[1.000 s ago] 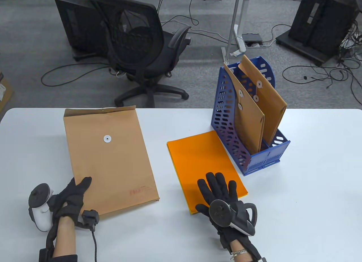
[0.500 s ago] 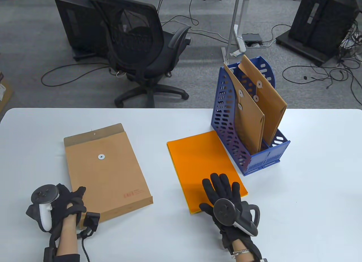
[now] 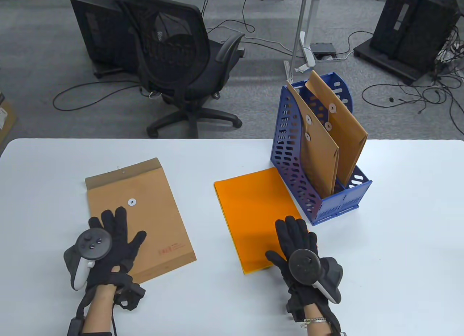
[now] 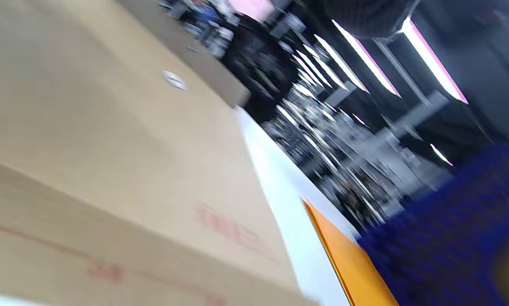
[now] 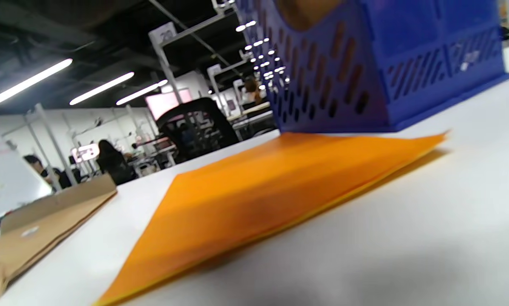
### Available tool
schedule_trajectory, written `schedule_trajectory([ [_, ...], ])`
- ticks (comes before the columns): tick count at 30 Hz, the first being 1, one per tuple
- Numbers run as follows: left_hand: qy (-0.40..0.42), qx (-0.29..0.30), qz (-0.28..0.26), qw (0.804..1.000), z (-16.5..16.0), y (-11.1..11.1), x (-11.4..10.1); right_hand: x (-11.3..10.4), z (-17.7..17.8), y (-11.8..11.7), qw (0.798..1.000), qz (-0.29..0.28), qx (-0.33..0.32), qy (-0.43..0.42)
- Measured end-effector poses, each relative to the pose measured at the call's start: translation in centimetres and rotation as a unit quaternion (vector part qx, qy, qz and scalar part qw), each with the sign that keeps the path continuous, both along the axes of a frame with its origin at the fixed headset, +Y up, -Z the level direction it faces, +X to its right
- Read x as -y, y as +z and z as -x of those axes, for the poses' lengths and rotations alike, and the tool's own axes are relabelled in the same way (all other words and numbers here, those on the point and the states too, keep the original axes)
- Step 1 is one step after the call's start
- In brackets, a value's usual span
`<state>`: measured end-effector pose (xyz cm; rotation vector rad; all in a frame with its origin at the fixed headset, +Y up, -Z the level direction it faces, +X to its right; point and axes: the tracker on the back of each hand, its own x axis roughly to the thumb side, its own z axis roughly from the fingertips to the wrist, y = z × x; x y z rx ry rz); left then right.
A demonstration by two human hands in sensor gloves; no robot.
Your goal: Pull cardstock from document pouches and stack
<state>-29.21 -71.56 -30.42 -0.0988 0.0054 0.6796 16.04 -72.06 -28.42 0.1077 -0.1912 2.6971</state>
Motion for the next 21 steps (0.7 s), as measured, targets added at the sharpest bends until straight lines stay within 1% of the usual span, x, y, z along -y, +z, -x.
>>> schedule_trajectory([
  [2,-0.089,0.044,-0.018,0.995,-2.2,0.6,-1.2,-0.5,-1.0,-0.4,1.000,0.002,0.018,-0.024],
  [3,-0.113,0.076,-0.033,0.990,-3.5,1.0,-1.8,-1.1,-1.6,-0.6,0.999,-0.001,0.029,-0.041],
  [4,-0.116,0.092,-0.046,0.988,-4.3,1.4,-2.1,-1.6,-2.2,-0.7,0.998,-0.008,0.037,-0.058],
  [6,-0.081,0.115,-0.074,0.987,-6.2,2.2,-2.5,-2.9,-3.3,-1.0,0.993,-0.023,0.060,-0.096],
  [7,-0.059,0.129,-0.075,0.987,-7.2,2.6,-2.5,-3.8,-3.9,-1.3,0.990,-0.028,0.076,-0.112],
  [8,-0.053,0.138,-0.064,0.987,-7.9,3.1,-2.5,-4.7,-4.5,-1.6,0.989,-0.033,0.086,-0.119],
  [9,-0.056,0.143,-0.054,0.987,-8.4,3.4,-2.4,-5.2,-5.0,-1.9,0.987,-0.034,0.093,-0.123],
  [11,-0.078,0.141,-0.031,0.986,-9.4,4.2,-1.9,-6.7,-6.1,-2.8,0.981,-0.037,0.130,-0.137],
  [14,-0.074,0.137,-0.027,0.987,-10.0,4.7,-0.7,-8.2,-7.4,-4.6,0.977,-0.035,0.142,-0.158],
  [16,-0.063,0.128,-0.030,0.989,-10.1,4.8,0.0,-8.9,-7.9,-5.7,0.974,-0.032,0.155,-0.159],
  [19,-0.092,0.128,-0.024,0.987,-10.1,4.7,0.2,-9.5,-8.6,-7.4,0.973,-0.022,0.150,-0.177],
  [21,-0.087,0.123,-0.025,0.988,-10.1,4.6,0.4,-9.7,-8.9,-8.2,0.971,-0.016,0.155,-0.180],
])
